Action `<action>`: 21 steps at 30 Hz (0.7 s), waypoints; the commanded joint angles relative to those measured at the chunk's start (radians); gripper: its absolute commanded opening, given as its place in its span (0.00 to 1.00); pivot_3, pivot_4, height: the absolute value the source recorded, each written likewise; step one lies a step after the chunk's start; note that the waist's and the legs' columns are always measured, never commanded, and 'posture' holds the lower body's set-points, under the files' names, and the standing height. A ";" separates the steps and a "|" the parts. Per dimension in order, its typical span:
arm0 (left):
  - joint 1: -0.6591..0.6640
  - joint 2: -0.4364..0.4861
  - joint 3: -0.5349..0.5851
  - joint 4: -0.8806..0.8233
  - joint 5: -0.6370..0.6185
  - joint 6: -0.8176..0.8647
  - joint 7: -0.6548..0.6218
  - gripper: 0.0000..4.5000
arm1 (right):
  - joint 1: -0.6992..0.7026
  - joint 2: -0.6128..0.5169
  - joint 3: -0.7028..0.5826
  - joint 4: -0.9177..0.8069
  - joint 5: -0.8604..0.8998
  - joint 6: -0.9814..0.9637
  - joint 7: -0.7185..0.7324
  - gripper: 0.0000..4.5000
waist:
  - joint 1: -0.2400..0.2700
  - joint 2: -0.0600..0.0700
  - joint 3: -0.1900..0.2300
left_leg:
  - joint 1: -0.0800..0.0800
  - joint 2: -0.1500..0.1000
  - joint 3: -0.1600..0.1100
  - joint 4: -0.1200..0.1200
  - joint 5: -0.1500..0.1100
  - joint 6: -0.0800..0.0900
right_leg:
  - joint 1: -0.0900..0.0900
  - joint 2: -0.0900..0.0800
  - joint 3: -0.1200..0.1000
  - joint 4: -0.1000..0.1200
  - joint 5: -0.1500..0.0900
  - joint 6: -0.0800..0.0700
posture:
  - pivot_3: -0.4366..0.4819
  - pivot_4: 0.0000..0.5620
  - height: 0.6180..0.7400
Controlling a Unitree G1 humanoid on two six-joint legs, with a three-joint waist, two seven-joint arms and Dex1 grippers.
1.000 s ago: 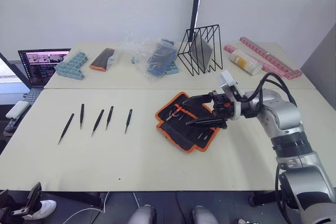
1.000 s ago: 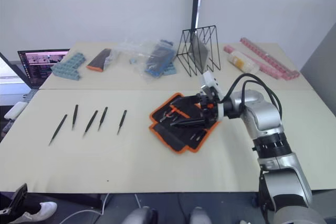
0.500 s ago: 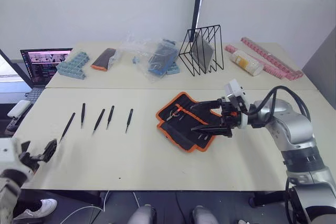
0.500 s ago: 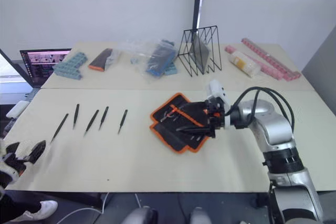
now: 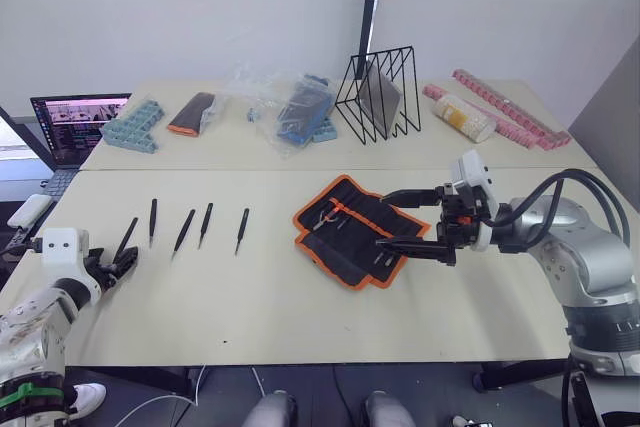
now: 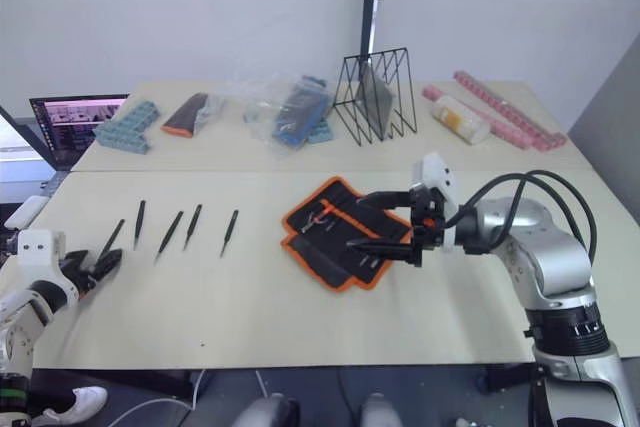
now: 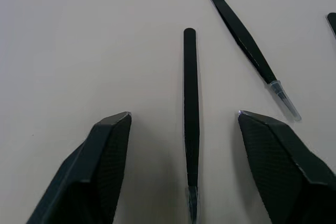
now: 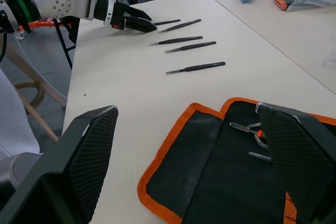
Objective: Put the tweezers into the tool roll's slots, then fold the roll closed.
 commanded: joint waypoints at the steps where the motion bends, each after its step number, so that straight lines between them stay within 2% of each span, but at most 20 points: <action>1: -0.019 0.014 0.020 0.035 -0.019 0.038 -0.007 0.44 | 0.001 -0.022 -0.036 -0.042 0.024 0.005 -0.012 1.00 | 0.000 0.000 0.000 | 0.000 0.000 0.000 0.000 0.000 0.000 | 0.000 0.000 0.000 0.000 0.000 0.000 | 0.48 0.27 1.00; 7: 0.008 0.038 -0.009 -0.029 0.006 0.059 -0.027 0.01 | -0.002 -0.027 -0.041 -0.036 0.035 -0.002 -0.021 1.00 | 0.001 0.000 0.000 | 0.000 0.000 0.000 0.000 0.000 0.000 | 0.000 0.000 0.000 0.000 0.000 0.000 | 0.48 0.27 1.00; 12: 0.008 0.045 0.049 -0.037 -0.015 0.038 -0.006 0.01 | 0.001 -0.009 -0.030 -0.031 0.023 -0.017 -0.053 1.00 | 0.000 0.000 0.000 | 0.000 0.000 0.000 0.000 0.000 0.000 | 0.000 -0.001 0.000 0.000 0.000 0.000 | 0.48 0.27 1.00; 19: 0.050 0.049 0.104 -0.194 -0.051 0.083 0.007 0.01 | 0.060 0.027 -0.025 0.049 -0.046 -0.084 -0.117 1.00 | 0.000 -0.001 0.000 | -0.001 0.001 0.000 0.000 0.000 0.000 | -0.001 0.000 0.000 0.000 0.000 0.000 | 0.48 0.27 1.00; 21: 0.055 0.052 0.104 -0.256 -0.067 0.120 0.007 0.00 | 0.070 0.047 -0.026 0.084 -0.072 -0.127 -0.135 0.88 | 0.001 -0.001 0.000 | -0.001 0.000 0.000 0.000 0.000 0.000 | 0.000 -0.001 0.001 0.000 0.000 0.000 | 0.48 0.27 1.00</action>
